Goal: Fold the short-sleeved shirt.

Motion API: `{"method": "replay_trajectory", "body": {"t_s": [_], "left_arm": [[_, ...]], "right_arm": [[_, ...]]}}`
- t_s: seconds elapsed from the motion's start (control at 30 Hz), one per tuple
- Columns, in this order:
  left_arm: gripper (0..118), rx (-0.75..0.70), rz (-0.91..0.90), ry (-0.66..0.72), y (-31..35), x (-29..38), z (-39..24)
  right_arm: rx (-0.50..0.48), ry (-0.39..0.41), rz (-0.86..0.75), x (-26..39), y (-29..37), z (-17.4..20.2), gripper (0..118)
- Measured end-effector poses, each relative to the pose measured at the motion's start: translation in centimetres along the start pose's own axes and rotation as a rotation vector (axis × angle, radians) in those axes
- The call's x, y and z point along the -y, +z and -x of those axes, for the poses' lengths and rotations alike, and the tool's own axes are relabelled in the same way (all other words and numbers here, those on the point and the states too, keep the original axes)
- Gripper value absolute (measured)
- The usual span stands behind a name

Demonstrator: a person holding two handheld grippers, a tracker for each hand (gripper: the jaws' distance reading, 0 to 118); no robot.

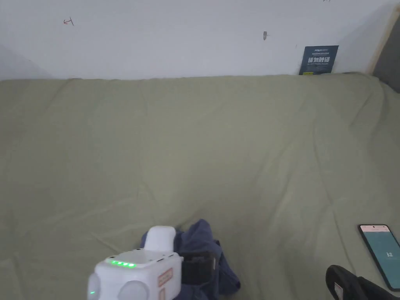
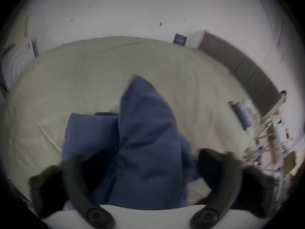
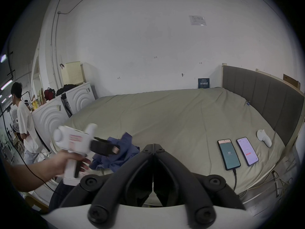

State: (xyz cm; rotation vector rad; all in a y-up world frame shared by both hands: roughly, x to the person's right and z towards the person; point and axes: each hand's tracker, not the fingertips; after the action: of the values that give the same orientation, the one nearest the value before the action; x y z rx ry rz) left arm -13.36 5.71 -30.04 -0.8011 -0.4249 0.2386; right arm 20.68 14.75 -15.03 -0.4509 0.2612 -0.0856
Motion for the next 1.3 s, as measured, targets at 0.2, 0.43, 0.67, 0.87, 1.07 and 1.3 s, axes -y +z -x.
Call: {"method": "replay_trajectory", "body": {"t_s": [0.2,0.43,0.67,0.87,1.07,1.3], "left_arm": [[118,0.173,-0.112,0.306,6.6,-1.8,6.6],[10,0.229,-0.01,0.536,-3.4,1.6,7.6],[10,0.243,0.155,0.527,-11.1,4.3,1.4],[10,0.229,0.083,0.386,-4.0,1.9,2.5],[23,0.153,-0.008,0.36,3.9,1.2,6.2],[114,0.3,-0.052,0.543,4.5,3.1,15.6]], "right_arm": [[-0.021,-0.029,0.009,0.6,-0.8,0.1,0],[-0.03,-0.052,0.042,1.3,-1.2,0.2,0],[0.012,-0.054,0.085,1.3,-1.4,-1.6,0],[-0.129,-0.067,0.181,0.3,-6.8,-0.7,0],[-0.572,-0.358,0.364,3.8,-21.5,2.1,0],[-0.496,-0.557,0.64,10.9,-29.8,-1.1,0]]}}
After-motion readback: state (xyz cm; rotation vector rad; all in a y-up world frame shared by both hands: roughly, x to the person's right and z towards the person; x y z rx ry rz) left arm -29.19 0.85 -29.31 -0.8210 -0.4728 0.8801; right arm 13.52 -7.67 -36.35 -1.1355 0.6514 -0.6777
